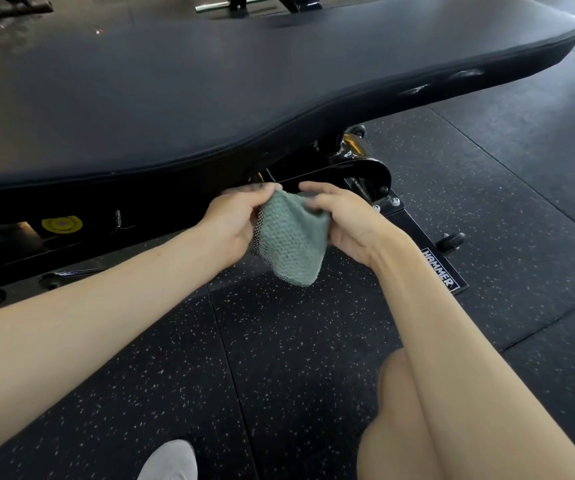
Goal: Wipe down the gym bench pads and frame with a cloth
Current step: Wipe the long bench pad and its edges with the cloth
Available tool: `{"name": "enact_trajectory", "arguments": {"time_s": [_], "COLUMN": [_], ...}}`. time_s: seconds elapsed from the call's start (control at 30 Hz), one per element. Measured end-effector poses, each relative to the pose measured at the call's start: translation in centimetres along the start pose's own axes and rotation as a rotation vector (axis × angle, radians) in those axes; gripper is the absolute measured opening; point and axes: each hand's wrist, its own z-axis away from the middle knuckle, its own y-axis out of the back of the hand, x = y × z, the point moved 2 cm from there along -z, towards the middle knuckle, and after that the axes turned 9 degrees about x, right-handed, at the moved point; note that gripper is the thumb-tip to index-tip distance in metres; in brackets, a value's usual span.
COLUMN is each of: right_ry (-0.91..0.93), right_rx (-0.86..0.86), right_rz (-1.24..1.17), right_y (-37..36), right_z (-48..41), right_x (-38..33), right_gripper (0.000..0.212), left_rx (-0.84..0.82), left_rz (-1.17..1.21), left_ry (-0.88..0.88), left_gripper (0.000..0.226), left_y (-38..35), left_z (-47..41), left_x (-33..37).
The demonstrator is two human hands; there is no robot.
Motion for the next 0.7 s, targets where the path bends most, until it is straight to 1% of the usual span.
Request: {"name": "enact_trajectory", "arguments": {"time_s": [0.03, 0.07, 0.1, 0.13, 0.2, 0.3, 0.37, 0.43, 0.47, 0.5, 0.57, 0.6, 0.63, 0.7], "right_ry": [-0.009, -0.019, -0.031, -0.047, -0.063, -0.073, -0.075, -0.091, -0.103, -0.113, -0.125, -0.131, -0.137, -0.142], "right_rx": [-0.017, -0.045, -0.075, -0.101, -0.100, 0.027, 0.057, 0.051, 0.051, 0.061, 0.099, 0.117, 0.127, 0.098], "right_rz": [-0.009, -0.004, 0.010, 0.020, 0.044, -0.031, -0.084, -0.078, -0.073, -0.076, -0.129, -0.169, -0.203, -0.239], "right_y": [0.2, 0.4, 0.6, 0.6, 0.6, 0.8, 0.8, 0.5, 0.4, 0.3, 0.4, 0.6, 0.8, 1.0], "right_z": [0.0, 0.2, 0.3, 0.5, 0.6, 0.2, 0.2, 0.6, 0.6, 0.7, 0.7, 0.7, 0.7, 0.9], "right_x": [0.0, 0.1, 0.1, 0.2, 0.4, 0.4, 0.1, -0.1, 0.0, 0.0, 0.0, -0.1, -0.1, -0.1], "right_gripper": [0.045, 0.058, 0.065, 0.063, 0.046, 0.027, 0.023, 0.024, 0.024, 0.025, 0.028, 0.030, 0.030, 0.027], "left_rx": [0.051, 0.098, 0.135, 0.162, 0.202, 0.232, 0.283, 0.334, 0.334, 0.294, 0.105, 0.007, -0.056, -0.069], "left_rz": [0.080, 0.136, 0.170, 0.185, 0.160, 0.117, 0.075, 0.053, 0.071, 0.105, 0.134, 0.093, 0.044, -0.026], "left_ry": [0.054, 0.089, 0.109, 0.119, 0.107, 0.065, 0.041, 0.035, 0.037, 0.054, 0.141, 0.181, 0.207, 0.227], "left_gripper": [0.009, 0.008, 0.006, 0.005, 0.008, 0.021, 0.016, 0.010, 0.009, 0.014, 0.032, 0.038, 0.043, 0.055], "left_y": [0.1, 0.3, 0.5, 0.7, 1.0, 1.1, 1.0, 0.9, 0.8, 0.7, 0.5, 0.5, 0.5, 0.8], "left_z": [0.0, -0.1, -0.2, -0.2, -0.3, -0.4, -0.5, -0.5, -0.4, -0.3, 0.0, 0.4, 0.6, 0.6], "left_x": [0.1, 0.2, 0.2, 0.2, 0.2, 0.0, -0.3, -0.5, -0.6, -0.5, -0.4, -0.3, -0.3, -0.7]}}
